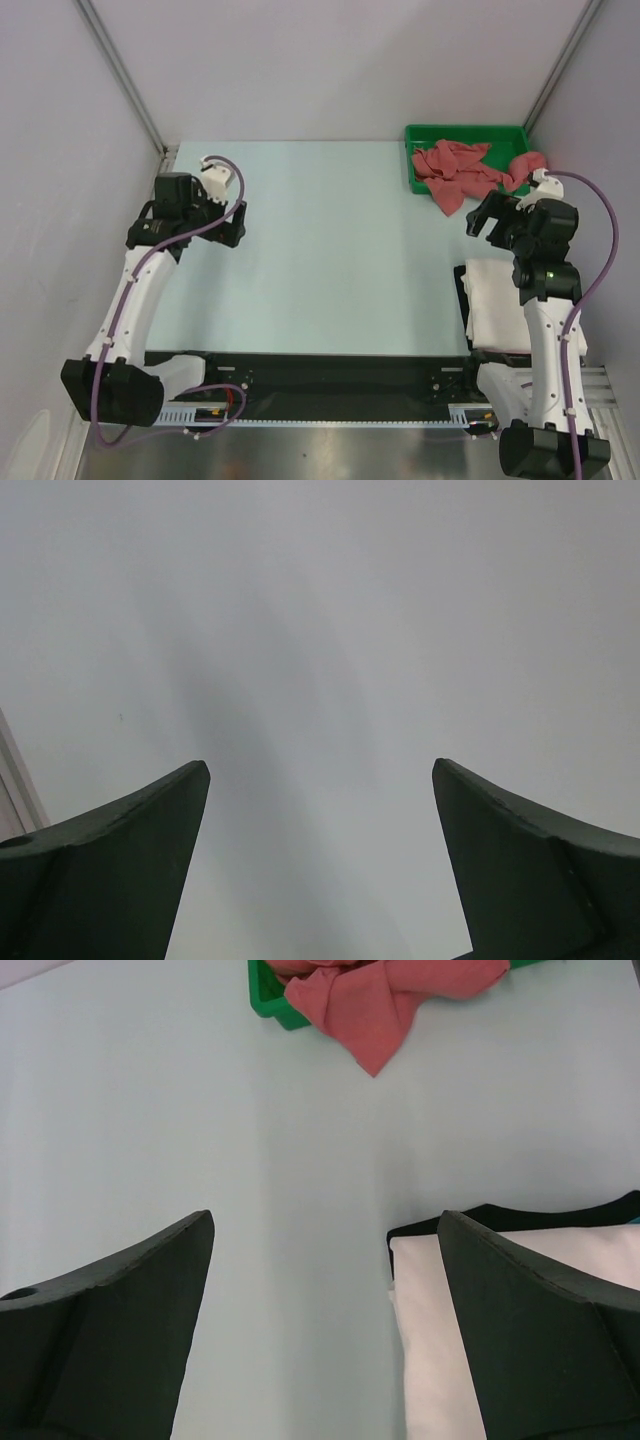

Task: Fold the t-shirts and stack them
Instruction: Neatly place the folded tshirt to the corner

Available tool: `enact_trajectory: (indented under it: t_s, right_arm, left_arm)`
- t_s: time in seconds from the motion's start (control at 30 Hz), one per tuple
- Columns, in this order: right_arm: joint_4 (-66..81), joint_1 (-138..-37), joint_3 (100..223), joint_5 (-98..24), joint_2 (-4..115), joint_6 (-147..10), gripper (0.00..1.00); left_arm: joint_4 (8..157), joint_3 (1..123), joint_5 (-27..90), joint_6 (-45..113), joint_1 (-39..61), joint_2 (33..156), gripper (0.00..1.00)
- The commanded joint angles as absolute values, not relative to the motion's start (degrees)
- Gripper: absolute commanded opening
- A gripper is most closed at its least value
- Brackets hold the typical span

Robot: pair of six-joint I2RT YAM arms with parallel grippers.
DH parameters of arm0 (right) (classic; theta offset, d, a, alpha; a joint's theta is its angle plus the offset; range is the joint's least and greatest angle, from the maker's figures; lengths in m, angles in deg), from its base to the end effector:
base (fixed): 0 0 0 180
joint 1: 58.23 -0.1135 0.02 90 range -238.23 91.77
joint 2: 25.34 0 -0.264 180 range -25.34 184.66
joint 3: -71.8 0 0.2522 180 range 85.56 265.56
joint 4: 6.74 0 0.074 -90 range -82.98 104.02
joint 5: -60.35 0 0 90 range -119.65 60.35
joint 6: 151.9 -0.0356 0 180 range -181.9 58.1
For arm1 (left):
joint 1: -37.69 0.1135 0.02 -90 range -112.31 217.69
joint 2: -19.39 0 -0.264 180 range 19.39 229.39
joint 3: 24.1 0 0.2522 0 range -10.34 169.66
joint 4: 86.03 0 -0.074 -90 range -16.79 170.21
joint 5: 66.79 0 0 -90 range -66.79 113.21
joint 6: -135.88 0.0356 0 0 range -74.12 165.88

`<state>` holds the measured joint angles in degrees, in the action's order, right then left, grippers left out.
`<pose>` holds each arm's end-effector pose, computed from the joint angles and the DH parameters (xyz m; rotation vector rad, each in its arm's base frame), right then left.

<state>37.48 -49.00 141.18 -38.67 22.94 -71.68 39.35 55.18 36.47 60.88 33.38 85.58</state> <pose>0.1786 -0.0234 0.3585 0.2241 1.9598 0.1616 0.2391 -0.0262 0.3401 0.4988 2.2225 -0.1679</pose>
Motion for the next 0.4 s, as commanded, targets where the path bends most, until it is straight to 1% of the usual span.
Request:
enact_trajectory:
  t_s: [0.0,0.37]
  right_arm:
    - [34.62,-48.74,140.32,-39.15,21.25,-72.36,1.0]
    - [33.57,-48.83,137.77,-39.76,18.61,-72.01,1.0]
  left_arm:
    - [40.4,53.91,35.34,60.56,33.74,82.93,1.0]
    - [41.28,52.59,36.39,60.38,33.74,81.09,1.0]
